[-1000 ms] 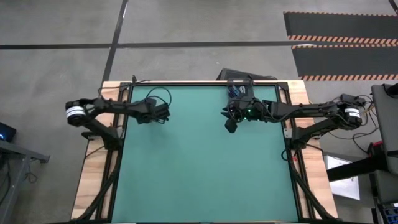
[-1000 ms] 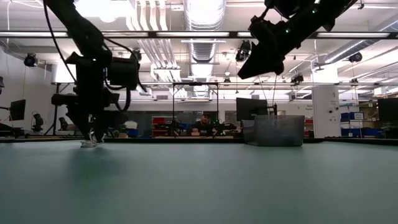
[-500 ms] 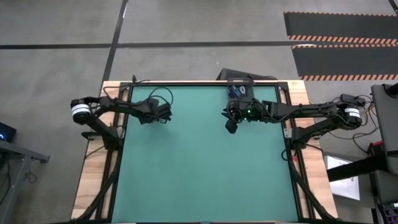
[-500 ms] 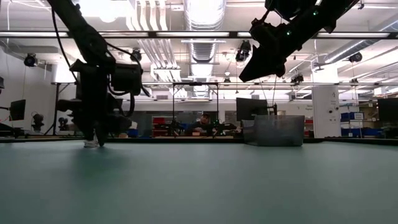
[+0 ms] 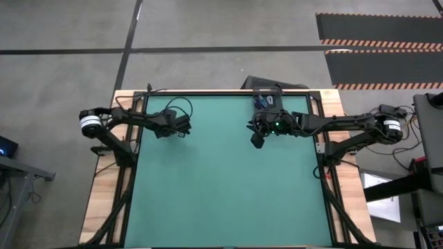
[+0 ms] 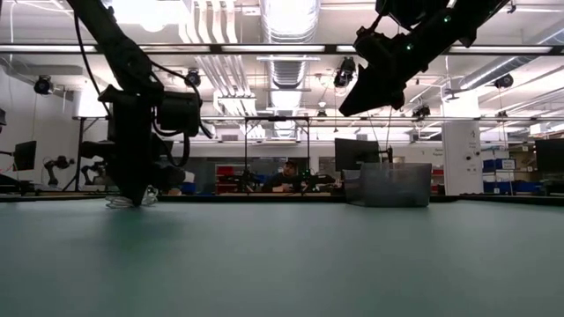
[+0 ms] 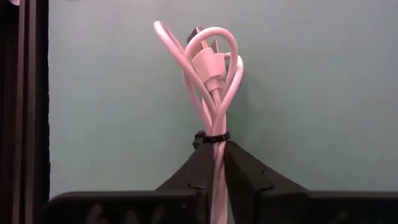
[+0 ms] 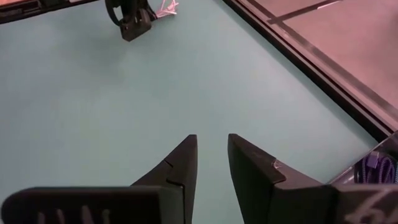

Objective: Pick and place USB-C Cables
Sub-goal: Put the white charger cable into the black bin

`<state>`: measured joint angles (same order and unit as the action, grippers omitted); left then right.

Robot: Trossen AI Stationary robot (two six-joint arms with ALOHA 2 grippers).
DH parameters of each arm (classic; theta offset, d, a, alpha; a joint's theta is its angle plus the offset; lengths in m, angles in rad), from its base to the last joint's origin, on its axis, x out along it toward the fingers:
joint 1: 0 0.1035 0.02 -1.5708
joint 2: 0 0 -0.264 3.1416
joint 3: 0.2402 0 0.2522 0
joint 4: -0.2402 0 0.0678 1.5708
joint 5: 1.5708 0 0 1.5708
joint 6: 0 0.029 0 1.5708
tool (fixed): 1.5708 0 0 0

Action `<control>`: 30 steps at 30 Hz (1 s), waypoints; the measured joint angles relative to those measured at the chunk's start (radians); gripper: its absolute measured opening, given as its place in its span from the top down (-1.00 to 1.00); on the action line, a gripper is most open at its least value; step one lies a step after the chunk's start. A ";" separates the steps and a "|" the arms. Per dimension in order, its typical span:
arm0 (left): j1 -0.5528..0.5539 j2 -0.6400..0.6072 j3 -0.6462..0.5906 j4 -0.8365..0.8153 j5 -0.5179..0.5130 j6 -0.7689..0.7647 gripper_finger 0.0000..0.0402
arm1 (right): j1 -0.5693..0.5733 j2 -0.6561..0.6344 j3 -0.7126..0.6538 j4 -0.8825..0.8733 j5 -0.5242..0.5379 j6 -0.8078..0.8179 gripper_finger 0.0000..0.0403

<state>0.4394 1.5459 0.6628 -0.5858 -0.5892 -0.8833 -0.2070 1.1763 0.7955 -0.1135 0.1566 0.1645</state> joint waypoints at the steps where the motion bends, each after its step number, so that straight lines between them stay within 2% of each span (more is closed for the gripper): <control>1: 0.000 0.000 0.000 0.000 0.000 0.000 0.95 | 0.000 0.000 0.000 0.000 0.000 0.004 0.59; 10: -0.024 -0.041 -0.003 0.002 0.004 0.026 0.97 | 0.010 0.000 -0.024 0.021 -0.002 0.021 0.59; 15: -0.080 -0.117 -0.003 0.015 -0.027 0.038 0.98 | 0.030 0.000 -0.066 0.125 -0.010 0.012 0.63; 18: -0.131 -0.170 -0.003 0.056 -0.042 0.079 0.98 | 0.033 0.000 -0.112 0.231 -0.059 -0.001 0.64; 24: -0.236 -0.271 -0.007 0.262 -0.049 0.216 0.98 | 0.033 0.000 -0.226 0.497 -0.169 -0.011 0.62; 30: -0.347 -0.297 -0.019 0.583 -0.050 0.480 0.98 | 0.036 0.000 -0.318 0.727 -0.244 -0.047 0.64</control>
<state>0.0923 1.2490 0.6437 -0.0030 -0.6388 -0.4030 -0.1712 1.1767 0.4773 0.6138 -0.0875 0.1172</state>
